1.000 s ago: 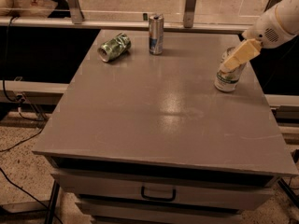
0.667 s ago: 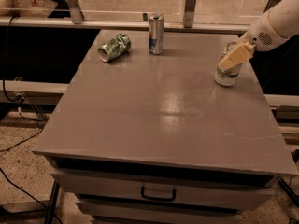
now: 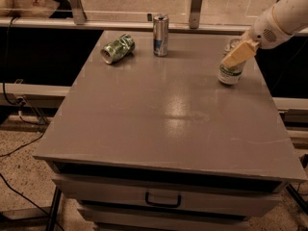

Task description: Move 7up can near redbull can

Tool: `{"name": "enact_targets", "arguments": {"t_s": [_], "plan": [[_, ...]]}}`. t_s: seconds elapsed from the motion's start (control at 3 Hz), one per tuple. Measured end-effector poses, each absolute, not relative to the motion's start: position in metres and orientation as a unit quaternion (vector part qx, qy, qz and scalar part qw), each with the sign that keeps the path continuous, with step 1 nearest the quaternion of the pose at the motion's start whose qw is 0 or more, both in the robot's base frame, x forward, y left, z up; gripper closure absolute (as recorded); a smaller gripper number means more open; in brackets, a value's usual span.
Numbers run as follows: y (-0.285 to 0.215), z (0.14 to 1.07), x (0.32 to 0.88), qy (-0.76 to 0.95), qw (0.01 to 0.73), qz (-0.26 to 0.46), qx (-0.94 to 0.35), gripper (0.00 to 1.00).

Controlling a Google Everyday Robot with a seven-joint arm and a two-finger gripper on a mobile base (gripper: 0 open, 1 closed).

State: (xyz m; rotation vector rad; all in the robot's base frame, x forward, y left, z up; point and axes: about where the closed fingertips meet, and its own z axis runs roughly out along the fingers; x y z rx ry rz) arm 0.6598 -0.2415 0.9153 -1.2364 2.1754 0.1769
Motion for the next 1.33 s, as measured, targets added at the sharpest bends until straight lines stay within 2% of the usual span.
{"name": "enact_targets", "arguments": {"t_s": [0.33, 1.33], "plan": [[-0.235, 0.941, 0.666, 0.808, 0.327, 0.068, -0.484, 1.0], [-0.173, 0.975, 0.72, 0.771, 0.365, 0.086, -0.514, 1.0]]}}
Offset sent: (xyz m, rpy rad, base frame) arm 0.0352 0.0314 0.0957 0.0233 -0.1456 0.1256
